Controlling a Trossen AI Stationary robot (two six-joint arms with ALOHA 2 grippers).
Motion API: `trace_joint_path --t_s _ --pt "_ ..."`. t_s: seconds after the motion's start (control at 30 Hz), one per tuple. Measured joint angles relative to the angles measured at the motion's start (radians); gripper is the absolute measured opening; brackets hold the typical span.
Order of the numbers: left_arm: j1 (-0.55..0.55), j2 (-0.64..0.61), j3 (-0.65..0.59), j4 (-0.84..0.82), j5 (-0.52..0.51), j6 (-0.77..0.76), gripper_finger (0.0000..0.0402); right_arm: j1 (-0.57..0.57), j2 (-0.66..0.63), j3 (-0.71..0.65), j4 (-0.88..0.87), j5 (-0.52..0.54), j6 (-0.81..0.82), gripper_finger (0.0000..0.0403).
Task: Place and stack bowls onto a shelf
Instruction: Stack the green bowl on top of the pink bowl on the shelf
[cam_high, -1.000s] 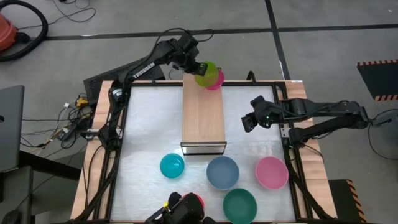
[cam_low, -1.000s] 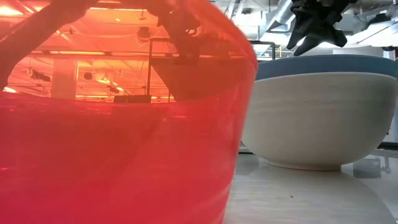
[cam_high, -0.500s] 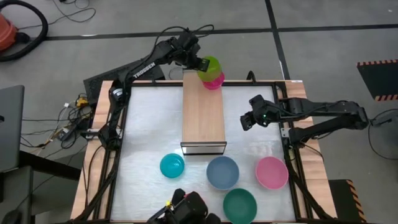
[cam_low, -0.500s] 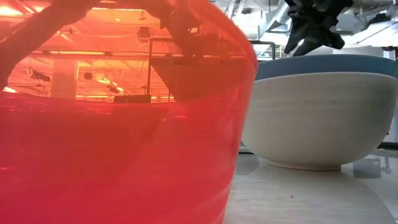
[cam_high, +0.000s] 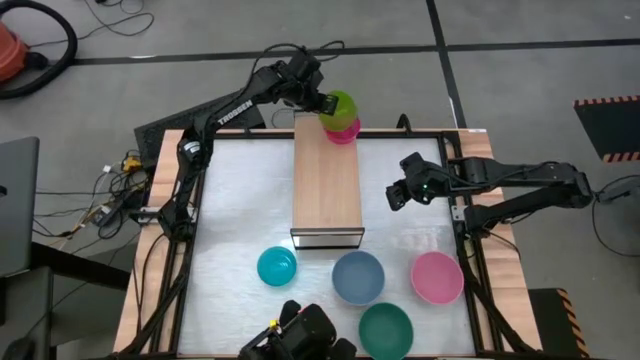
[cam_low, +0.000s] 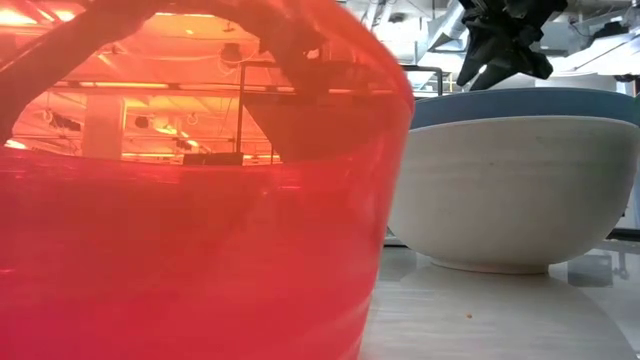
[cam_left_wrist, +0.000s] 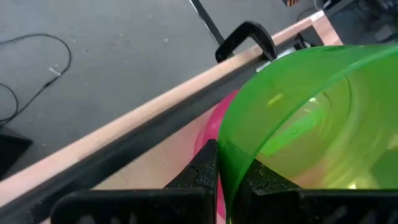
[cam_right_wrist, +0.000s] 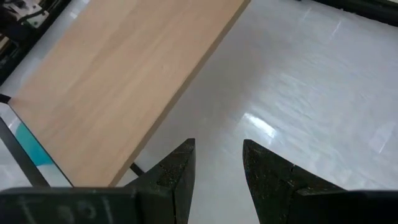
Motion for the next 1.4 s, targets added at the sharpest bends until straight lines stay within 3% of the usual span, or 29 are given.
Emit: trace_joint_path --t_s 0.27,0.73,1.0,1.2,1.4 --pt "-0.01 0.0 0.0 0.008 -0.028 0.035 0.0013 0.0 0.0 0.0 0.0 -0.001 -0.009 0.0161" --pt "-0.01 0.001 0.0 0.095 -0.019 0.061 0.0125 0.0 0.0 0.0 -0.001 -0.001 -0.036 0.0161" --pt "-0.003 -0.003 0.006 0.191 0.081 0.065 0.0148 -0.001 0.0 0.0 0.0 0.0 -0.053 0.0161" --pt "0.019 -0.041 0.063 0.204 0.126 0.146 0.0127 -0.001 0.0 0.0 0.0 0.0 -0.057 0.0161" --pt "0.031 -0.033 0.061 0.114 0.239 0.226 0.0015 -0.006 0.0 0.0 0.002 0.0 -0.06 0.0161"
